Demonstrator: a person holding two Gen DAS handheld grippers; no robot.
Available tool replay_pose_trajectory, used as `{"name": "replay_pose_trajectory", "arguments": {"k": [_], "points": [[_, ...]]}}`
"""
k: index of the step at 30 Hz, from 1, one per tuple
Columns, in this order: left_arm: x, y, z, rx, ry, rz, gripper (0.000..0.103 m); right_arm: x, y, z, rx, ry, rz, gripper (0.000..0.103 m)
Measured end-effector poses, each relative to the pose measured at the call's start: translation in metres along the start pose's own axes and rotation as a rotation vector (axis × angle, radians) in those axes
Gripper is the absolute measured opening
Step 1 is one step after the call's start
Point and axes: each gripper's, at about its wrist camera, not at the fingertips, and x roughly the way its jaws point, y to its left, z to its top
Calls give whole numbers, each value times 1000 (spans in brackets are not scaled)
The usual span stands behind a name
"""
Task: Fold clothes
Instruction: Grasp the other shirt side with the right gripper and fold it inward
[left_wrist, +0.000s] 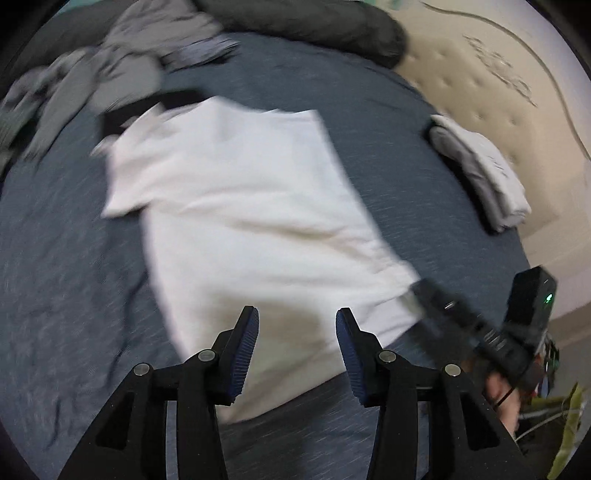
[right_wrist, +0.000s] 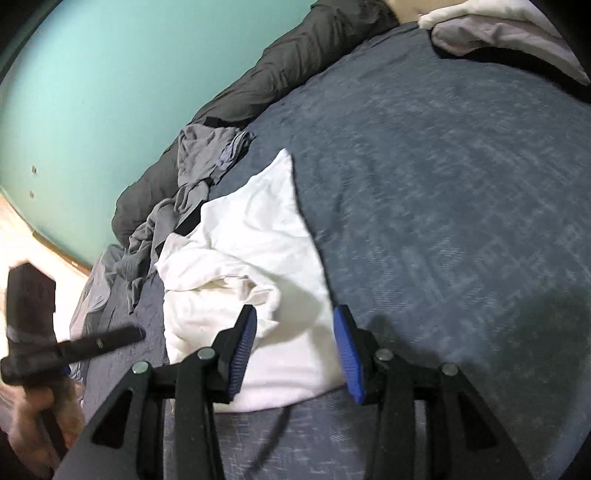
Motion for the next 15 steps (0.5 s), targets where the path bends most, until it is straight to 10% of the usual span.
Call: {"name": "replay_pose_trajectory", "arguments": {"k": [10,15], "points": [[11,59,-41,-126,8,9,47,36,20,4,-38,67,15,53],[18,65,-45,-159,16,-29,47,42,15,1,-47,77,-18,8]]}}
